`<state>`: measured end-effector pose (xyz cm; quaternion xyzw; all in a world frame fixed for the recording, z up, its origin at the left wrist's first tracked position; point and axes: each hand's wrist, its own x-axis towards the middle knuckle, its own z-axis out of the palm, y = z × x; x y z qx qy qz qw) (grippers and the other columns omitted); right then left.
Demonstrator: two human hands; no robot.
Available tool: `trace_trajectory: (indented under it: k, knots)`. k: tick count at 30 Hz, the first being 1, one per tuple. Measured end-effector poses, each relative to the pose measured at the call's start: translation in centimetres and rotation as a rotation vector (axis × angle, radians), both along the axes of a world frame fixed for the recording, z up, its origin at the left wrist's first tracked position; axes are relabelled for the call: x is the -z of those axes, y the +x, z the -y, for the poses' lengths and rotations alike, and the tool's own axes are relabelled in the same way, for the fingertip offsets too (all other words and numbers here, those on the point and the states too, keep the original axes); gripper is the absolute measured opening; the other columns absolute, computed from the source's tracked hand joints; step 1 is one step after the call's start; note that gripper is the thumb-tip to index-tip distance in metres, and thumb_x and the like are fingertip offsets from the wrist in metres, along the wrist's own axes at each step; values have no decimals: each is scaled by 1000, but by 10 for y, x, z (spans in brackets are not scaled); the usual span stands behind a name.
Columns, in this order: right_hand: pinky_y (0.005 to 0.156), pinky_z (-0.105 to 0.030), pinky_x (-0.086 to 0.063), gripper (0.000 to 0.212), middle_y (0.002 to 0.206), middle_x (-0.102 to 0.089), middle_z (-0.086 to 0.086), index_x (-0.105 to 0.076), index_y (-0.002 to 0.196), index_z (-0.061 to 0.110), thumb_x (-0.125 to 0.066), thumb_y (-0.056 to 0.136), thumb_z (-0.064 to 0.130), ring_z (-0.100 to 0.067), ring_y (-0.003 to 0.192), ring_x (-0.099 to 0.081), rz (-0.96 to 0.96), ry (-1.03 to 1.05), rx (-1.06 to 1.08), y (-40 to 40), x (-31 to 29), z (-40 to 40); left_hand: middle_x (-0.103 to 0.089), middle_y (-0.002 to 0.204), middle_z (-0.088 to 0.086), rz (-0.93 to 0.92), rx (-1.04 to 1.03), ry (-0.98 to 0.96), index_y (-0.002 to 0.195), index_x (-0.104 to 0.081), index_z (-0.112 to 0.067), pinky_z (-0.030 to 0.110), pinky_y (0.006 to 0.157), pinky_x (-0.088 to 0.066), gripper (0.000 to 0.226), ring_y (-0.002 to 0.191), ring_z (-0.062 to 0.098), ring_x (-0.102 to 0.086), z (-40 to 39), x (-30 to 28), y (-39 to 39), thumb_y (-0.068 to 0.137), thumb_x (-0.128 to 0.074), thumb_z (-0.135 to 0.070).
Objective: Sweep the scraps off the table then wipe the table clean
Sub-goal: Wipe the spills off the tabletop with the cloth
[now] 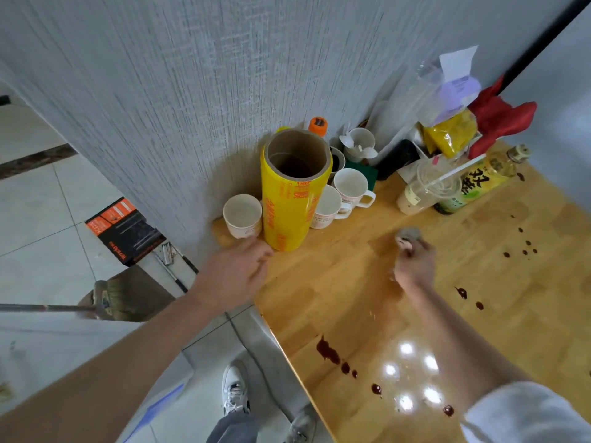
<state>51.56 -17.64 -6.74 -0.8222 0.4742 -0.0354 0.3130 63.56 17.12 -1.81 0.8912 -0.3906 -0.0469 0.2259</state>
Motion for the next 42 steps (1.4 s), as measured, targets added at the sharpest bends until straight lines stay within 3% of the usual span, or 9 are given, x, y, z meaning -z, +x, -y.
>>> trace_trajectory:
  k: [6,13,21,27,29,33,35,38,42]
  knots:
    - [102,-27,-48,45,141,-52,15,-72,121,22,-61,86,-3,-7,126,-52,71,5,-1006,-30,7,-91,-24,163,-8,-232,256,362,151,-40,-30,30,116,-31,59,150,12,-22,60,19,-13,98,-45,-6]
    - [57,-20,-50,44,129,-66,-7,-57,139,25,-47,99,9,-24,82,-66,-26,1,-96,-25,-10,54,8,167,-4,-319,261,582,158,-15,-35,41,116,-35,77,154,14,4,75,35,-19,97,-51,-4]
    - [97,-29,-53,39,136,-56,21,-74,114,33,-62,89,5,-8,121,-58,12,67,-1002,-69,9,-50,3,167,-8,-543,210,555,158,-19,-35,35,123,-18,67,153,11,4,77,35,-7,101,-41,-8]
    - [72,-25,-55,39,141,-59,0,-61,134,24,-50,99,11,-25,111,-65,-35,-13,-148,-74,-12,48,6,167,-10,-561,173,535,157,-17,-38,36,125,-14,73,153,11,9,76,37,-14,99,-41,-1]
    - [83,-39,-58,39,144,-56,2,-60,134,27,-49,100,12,-24,113,-64,-12,-23,-182,-55,-10,20,4,167,-11,-608,147,509,157,-22,-36,35,125,-13,69,153,9,7,76,35,-12,100,-38,0]
    - [64,-24,-60,30,108,-70,16,-69,115,36,-57,93,20,0,81,-69,48,137,-821,-58,3,-93,-2,167,-12,-687,79,465,156,-28,-30,28,122,-12,64,153,8,0,78,31,-7,101,-33,3]
    - [88,-20,-55,32,118,-70,20,-74,110,35,-56,89,19,4,101,-65,-18,169,-1048,-85,7,-113,-2,167,-11,-693,76,464,157,-26,-29,27,122,-12,65,153,9,0,79,32,-5,101,-32,4]
    - [86,-21,-56,30,119,-71,17,-77,96,38,-57,89,16,-2,105,-66,10,173,-864,-111,-6,-70,2,167,-11,-671,90,479,158,-21,-30,27,121,-13,65,153,9,2,78,35,-7,102,-33,1]
    - [76,-25,-55,36,137,-61,10,-65,123,38,-54,98,14,-16,111,-65,39,75,-215,-96,-15,-30,2,166,-14,-673,124,456,158,-20,-32,27,120,-14,70,152,6,2,73,38,-4,99,-35,3]
